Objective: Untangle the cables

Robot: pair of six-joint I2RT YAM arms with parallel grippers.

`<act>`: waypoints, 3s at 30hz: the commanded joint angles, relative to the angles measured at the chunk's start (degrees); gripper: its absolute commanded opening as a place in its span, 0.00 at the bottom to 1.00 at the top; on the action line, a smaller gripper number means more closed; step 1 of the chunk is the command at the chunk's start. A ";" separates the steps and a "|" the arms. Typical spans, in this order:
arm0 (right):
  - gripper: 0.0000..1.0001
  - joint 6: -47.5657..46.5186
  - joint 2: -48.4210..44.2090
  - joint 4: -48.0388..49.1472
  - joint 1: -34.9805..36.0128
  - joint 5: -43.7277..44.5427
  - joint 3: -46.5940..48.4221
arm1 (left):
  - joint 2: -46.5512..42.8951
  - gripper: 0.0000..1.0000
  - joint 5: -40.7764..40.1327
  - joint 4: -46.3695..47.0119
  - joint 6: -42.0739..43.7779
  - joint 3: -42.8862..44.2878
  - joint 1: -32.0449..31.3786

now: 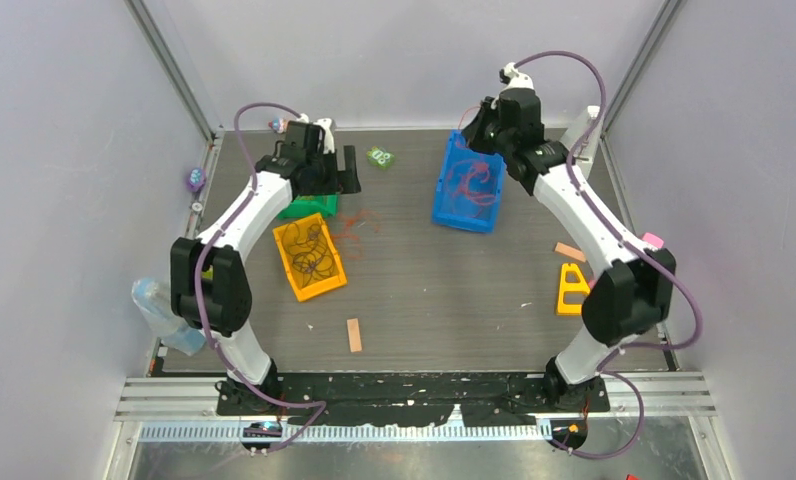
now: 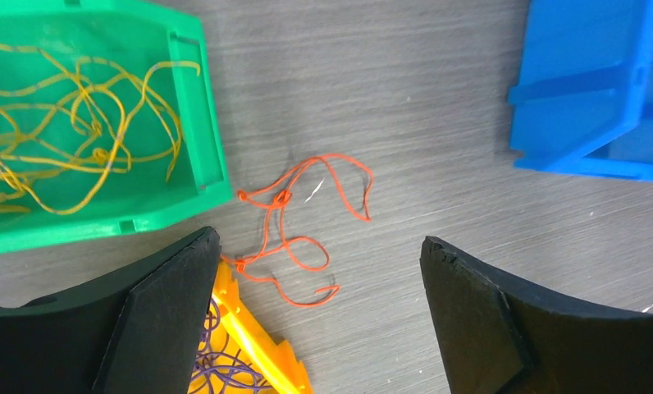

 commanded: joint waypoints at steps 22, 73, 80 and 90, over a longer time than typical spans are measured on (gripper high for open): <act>0.88 3.21 5.55 8.71 -6.77 -5.62 -1.34 | 4.59 0.99 -14.79 1.45 -16.52 -3.96 -6.94; 0.85 3.86 -36.19 11.18 -9.88 -5.21 -36.67 | 8.38 0.00 8.99 3.56 -14.45 18.50 -16.22; 0.84 2.04 -42.18 9.18 -9.84 -1.83 -36.29 | 21.44 0.00 12.24 1.54 -16.83 39.33 -18.72; 0.87 -0.73 -46.51 4.78 -9.88 3.06 -33.70 | 33.87 0.57 14.25 7.64 -20.95 49.54 -19.43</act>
